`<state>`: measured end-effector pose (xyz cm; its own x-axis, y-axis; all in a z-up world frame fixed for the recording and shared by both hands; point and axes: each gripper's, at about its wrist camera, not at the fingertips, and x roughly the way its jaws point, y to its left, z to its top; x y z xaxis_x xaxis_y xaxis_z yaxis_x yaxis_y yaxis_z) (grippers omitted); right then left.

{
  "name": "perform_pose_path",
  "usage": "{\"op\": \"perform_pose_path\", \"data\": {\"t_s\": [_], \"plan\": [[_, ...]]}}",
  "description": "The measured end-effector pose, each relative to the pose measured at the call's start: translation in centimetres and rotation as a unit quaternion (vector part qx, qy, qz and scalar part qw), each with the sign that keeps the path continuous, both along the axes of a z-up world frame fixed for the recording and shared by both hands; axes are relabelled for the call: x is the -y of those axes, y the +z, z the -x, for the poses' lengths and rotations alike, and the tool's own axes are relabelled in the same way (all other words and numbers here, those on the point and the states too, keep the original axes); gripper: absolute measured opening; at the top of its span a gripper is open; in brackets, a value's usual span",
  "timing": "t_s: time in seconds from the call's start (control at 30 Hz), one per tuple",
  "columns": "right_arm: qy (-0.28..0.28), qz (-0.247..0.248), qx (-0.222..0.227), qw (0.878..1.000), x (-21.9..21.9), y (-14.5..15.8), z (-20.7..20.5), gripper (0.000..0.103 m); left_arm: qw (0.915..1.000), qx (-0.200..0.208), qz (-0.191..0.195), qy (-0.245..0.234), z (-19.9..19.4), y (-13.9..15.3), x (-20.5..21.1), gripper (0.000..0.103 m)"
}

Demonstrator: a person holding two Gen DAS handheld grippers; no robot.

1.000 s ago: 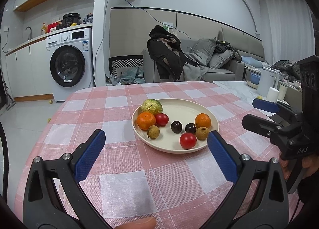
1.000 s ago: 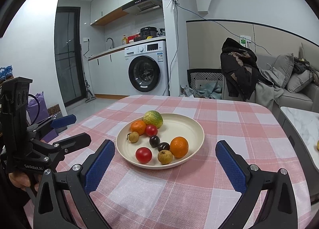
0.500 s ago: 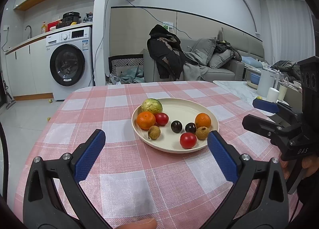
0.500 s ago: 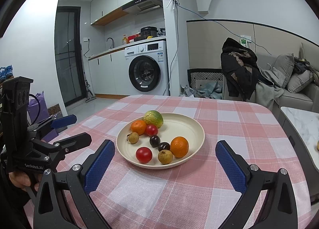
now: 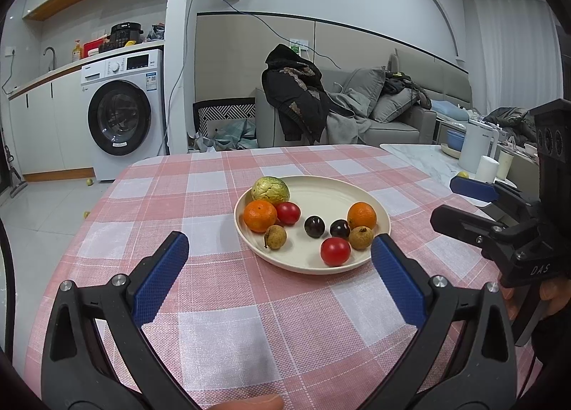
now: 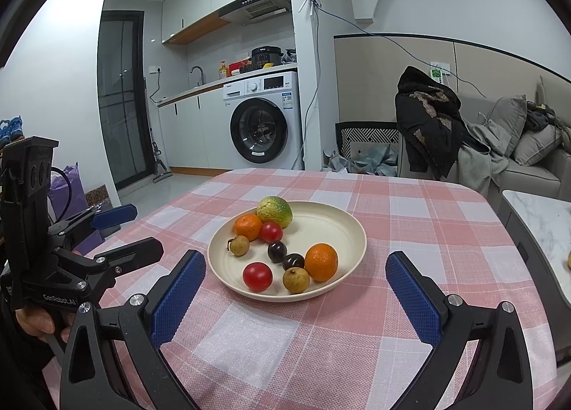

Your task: Organize fruits

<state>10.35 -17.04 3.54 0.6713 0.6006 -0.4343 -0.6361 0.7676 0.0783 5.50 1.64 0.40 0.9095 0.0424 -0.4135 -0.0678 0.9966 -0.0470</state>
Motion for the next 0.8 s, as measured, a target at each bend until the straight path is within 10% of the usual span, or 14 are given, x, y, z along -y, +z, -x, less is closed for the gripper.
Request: {"op": "perform_pose_path", "data": {"t_s": [0.8], "plan": [[0.000,0.000,-0.001,1.000,-0.01,0.06,-0.02,0.103,1.0000,0.000,0.001,0.004,0.05,0.08,0.02,0.102]]}}
